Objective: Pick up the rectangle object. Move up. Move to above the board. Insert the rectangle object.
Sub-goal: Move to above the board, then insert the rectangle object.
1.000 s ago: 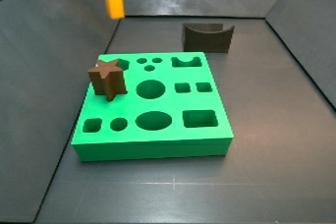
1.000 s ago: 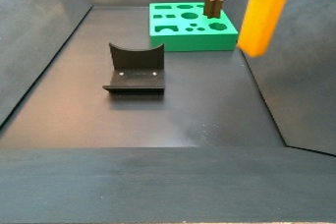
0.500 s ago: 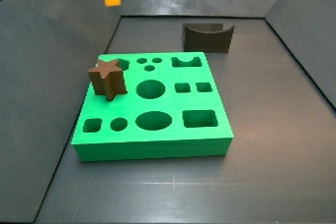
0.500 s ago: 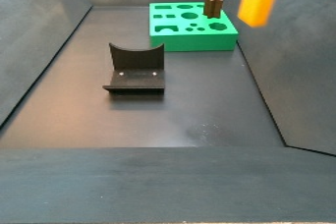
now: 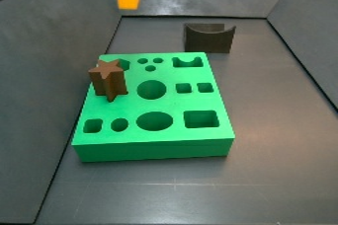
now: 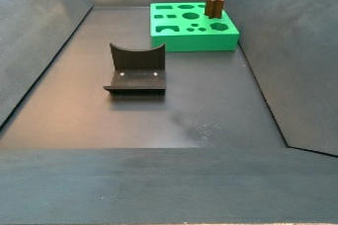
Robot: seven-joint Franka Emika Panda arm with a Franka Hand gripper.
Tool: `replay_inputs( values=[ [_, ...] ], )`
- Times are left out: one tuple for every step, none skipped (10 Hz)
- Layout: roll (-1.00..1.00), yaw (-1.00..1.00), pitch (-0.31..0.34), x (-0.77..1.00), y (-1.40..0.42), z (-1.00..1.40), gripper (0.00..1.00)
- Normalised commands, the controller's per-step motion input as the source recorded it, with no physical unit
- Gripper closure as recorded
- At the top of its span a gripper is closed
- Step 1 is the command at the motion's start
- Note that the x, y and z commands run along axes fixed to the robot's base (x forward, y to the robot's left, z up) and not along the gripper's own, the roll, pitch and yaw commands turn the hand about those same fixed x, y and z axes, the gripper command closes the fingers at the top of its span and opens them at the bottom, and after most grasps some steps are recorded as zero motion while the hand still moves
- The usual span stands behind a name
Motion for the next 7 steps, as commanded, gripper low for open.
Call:
replay_inputs(
  values=[
    [-0.02,-0.05,0.17,0.68,-1.0,0.3,1.0],
    [-0.02,-0.03,0.158,0.69,-1.0,0.3,1.0],
    [0.0,-0.01,0.155,0.6,-0.82,0.25,1.0],
    [0.01,-0.01,0.138,0.49,-0.64,0.2,1.0],
    [0.04,0.0,0.104,0.23,-0.27,0.09,1.0],
    [0.0,0.0,0.0,0.0,-0.04,0.0,1.0],
    [-0.02,0.0,-0.041,0.13,-0.27,-0.11,1.0]
  ],
)
